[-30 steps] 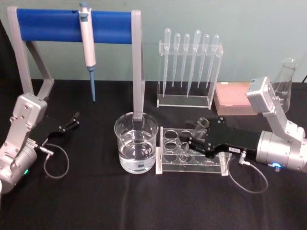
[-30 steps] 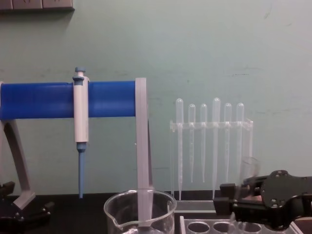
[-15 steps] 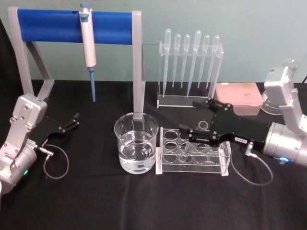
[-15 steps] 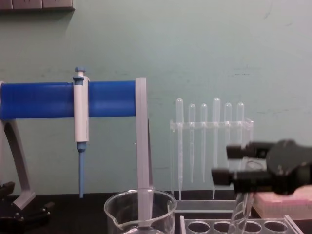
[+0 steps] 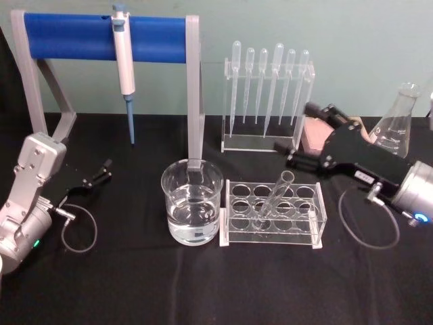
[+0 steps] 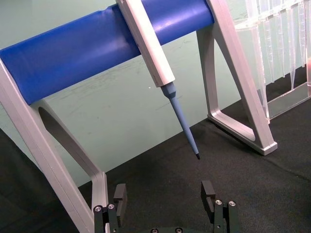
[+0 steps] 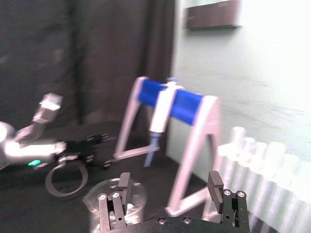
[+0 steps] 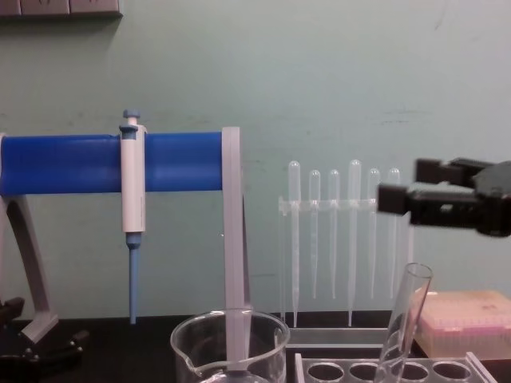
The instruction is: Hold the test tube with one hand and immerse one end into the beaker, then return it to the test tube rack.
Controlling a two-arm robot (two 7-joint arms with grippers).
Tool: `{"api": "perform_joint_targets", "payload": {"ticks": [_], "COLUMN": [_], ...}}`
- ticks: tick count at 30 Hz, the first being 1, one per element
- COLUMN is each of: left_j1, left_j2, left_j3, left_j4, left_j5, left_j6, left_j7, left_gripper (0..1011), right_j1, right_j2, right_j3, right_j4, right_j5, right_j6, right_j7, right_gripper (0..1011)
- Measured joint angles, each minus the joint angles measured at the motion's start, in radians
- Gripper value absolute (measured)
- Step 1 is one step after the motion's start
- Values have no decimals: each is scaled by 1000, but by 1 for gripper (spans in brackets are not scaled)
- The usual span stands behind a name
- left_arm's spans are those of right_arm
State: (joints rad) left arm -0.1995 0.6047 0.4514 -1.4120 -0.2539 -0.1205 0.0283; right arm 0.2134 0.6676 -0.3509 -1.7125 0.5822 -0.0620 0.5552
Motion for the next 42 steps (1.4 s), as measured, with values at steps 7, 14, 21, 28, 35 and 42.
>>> {"api": "perform_joint_targets", "payload": {"ticks": [7, 14, 21, 28, 35, 42], "left_j1": [0, 0, 0, 0, 0, 0], "left_j2": [0, 0, 0, 0, 0, 0], "left_j3": [0, 0, 0, 0, 0, 0], "left_j4": [0, 0, 0, 0, 0, 0], "left_j5": [0, 0, 0, 0, 0, 0], "left_j6": [0, 0, 0, 0, 0, 0], "left_j7": [0, 0, 0, 0, 0, 0], "left_gripper": [1000, 1000, 1000, 1000, 1000, 1000], "right_j1": [-76, -127, -149, -156, -156, -155], "right_j2": [-36, -91, -146, -172, -170, -169], "right_j3": [79, 97, 80, 72, 72, 73], "right_j4": [-26, -31, -11, 8, 7, 6], "right_j5": [-24, -149, -273, -314, -313, -311], "right_j6": [33, 118, 184, 191, 191, 191], "right_j7": [-179, -411, -566, -585, -585, -585], "right_gripper": [1003, 1003, 1003, 1003, 1002, 1003]}}
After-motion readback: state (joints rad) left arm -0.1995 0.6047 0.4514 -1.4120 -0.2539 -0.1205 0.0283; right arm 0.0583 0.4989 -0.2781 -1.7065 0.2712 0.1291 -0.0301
